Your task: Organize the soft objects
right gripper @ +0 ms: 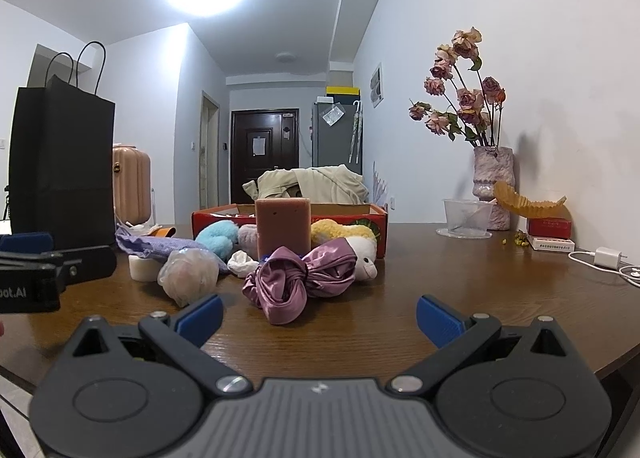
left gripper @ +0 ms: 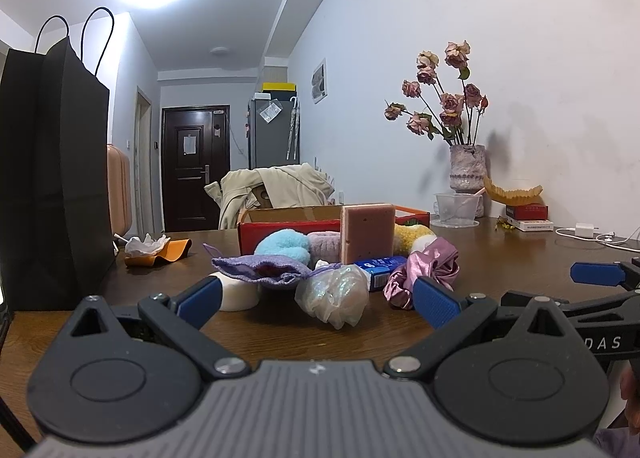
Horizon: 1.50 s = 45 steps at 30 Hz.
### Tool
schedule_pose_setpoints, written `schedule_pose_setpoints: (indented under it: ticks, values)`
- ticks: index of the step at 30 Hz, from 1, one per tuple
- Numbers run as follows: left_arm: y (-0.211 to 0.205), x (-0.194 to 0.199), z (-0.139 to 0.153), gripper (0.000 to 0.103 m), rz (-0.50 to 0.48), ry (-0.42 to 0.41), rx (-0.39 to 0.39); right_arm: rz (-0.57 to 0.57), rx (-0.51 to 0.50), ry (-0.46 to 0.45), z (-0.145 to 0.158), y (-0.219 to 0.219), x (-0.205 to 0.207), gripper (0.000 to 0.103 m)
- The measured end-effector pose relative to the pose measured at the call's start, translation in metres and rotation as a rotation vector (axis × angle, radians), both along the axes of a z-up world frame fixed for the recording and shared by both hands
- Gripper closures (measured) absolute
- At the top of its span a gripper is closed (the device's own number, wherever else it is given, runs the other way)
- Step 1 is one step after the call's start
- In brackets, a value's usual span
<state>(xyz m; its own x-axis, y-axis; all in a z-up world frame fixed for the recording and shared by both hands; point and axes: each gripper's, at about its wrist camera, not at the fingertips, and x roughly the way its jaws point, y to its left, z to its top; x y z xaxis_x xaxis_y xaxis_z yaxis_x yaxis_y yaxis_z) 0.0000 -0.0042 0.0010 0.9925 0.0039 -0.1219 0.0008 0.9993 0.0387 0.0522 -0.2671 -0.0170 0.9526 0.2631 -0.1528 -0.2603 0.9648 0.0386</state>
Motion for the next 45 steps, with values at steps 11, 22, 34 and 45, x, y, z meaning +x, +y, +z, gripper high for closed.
schedule_pose_setpoints:
  ticks: [11, 22, 34, 45]
  values:
    - [0.0001, -0.0004, 0.0008, 0.000, -0.003, -0.001, -0.001, 0.001, 0.002, -0.001, -0.0006, 0.0004, 0.0008, 0.000]
    - [0.0001, -0.0016, 0.0007, 0.000, 0.000, -0.004, -0.001, 0.000, 0.004, -0.001, -0.0006, 0.0001, 0.0010, 0.000]
    - [0.0007, -0.0014, 0.0000, 0.000, 0.002, -0.003, -0.005, 0.003, 0.003, -0.001, -0.0011, 0.0010, 0.0016, 0.000]
    - [0.0062, 0.0065, -0.0022, 0.000, 0.009, 0.033, -0.015, -0.006, -0.013, 0.001, -0.0014, 0.0054, 0.0063, 0.000]
